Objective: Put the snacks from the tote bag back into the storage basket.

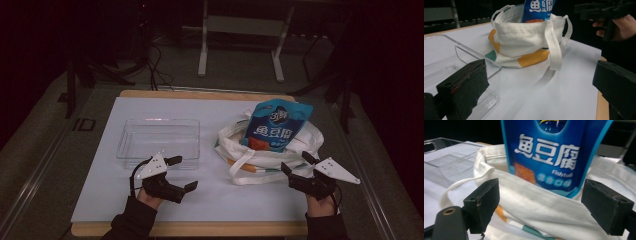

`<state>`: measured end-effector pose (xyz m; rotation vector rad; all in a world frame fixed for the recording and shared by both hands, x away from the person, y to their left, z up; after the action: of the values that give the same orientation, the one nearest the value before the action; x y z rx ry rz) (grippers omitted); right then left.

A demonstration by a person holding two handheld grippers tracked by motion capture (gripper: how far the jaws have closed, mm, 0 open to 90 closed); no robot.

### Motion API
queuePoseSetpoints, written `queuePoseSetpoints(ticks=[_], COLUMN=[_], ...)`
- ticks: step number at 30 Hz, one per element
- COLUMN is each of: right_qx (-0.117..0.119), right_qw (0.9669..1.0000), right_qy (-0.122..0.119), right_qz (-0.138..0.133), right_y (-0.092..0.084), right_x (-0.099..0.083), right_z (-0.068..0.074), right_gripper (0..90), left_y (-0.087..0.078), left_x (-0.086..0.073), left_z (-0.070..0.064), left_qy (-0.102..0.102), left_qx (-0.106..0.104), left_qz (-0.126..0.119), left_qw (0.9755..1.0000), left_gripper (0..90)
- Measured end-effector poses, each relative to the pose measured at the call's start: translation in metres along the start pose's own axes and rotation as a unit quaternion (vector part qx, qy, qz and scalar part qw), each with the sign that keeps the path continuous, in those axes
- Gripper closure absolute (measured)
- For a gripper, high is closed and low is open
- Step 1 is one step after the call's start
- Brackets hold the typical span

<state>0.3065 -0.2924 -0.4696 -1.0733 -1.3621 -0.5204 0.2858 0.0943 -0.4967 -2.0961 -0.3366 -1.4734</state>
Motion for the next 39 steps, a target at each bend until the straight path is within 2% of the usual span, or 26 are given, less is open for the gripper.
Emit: queuePoseSetpoints(ticks=[3, 5, 10, 14, 17, 20, 22, 28, 35, 39], right_qx=[0.009, 0.015, 0.017, 0.03, 0.045, 0.042, 0.052, 0.055, 0.066, 0.074], right_qw=[0.9999, 0.9997, 0.9996, 0.9993, 0.9988, 0.999, 0.9985, 0.9984, 0.9972, 0.9968], right_qy=[-0.004, -0.006, -0.004, -0.008, -0.006, -0.005, -0.008, -0.015, -0.034, -0.029], right_qz=[0.009, 0.016, 0.022, 0.022, 0.016, 0.016, 0.014, 0.005, 0.004, 0.009], right_y=[0.0, -0.001, -0.005, -0.007, -0.009, -0.008, -0.009, -0.011, -0.009, -0.007], right_x=[-0.002, -0.002, -0.002, 0.0, 0.003, 0.005, 0.005, 0.013, 0.023, 0.027], right_z=[0.003, 0.005, 0.007, 0.009, 0.01, 0.01, 0.01, 0.01, 0.01, 0.008], right_gripper=[14.6, 13.6, 13.0, 12.7, 12.5, 12.5, 11.7, 11.0, 11.1, 11.2], left_y=[-0.002, -0.004, -0.006, -0.008, -0.007, -0.006, -0.005, 0.001, 0.01, 0.017], left_x=[0.0, -0.001, 0.0, 0.002, 0.003, 0.005, 0.007, 0.015, 0.028, 0.033], left_z=[-0.001, -0.001, -0.002, -0.003, -0.004, -0.005, -0.006, -0.012, -0.017, -0.018], left_qy=[-0.003, -0.027, -0.024, -0.029, -0.019, -0.009, -0.007, 0.003, 0.027, 0.035], left_qx=[-0.001, -0.015, -0.002, -0.015, -0.013, -0.009, -0.011, -0.021, -0.027, -0.036], left_qz=[0.002, 0.012, 0.019, 0.017, 0.018, 0.017, 0.016, 0.01, 0.013, 0.015], left_qw=[1.0, 0.9995, 0.9995, 0.9993, 0.9996, 0.9998, 0.9998, 0.9997, 0.9992, 0.9986], left_gripper=[0.0, 0.0, 0.0, 0.0, 0.0, 0.0, 0.0, 0.0, 0.0, 0.0])
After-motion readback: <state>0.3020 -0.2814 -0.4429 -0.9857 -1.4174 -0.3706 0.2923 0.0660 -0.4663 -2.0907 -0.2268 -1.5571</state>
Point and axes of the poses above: each handheld gripper's, and its own axes: y roughly forward along the jaws, x roughly out of its top, z roughly to its left, the point moved 5 cm from there along y, roughly forward along the jaws, and after that the axes turned 7 degrees about -y, right-handed, at the moved point
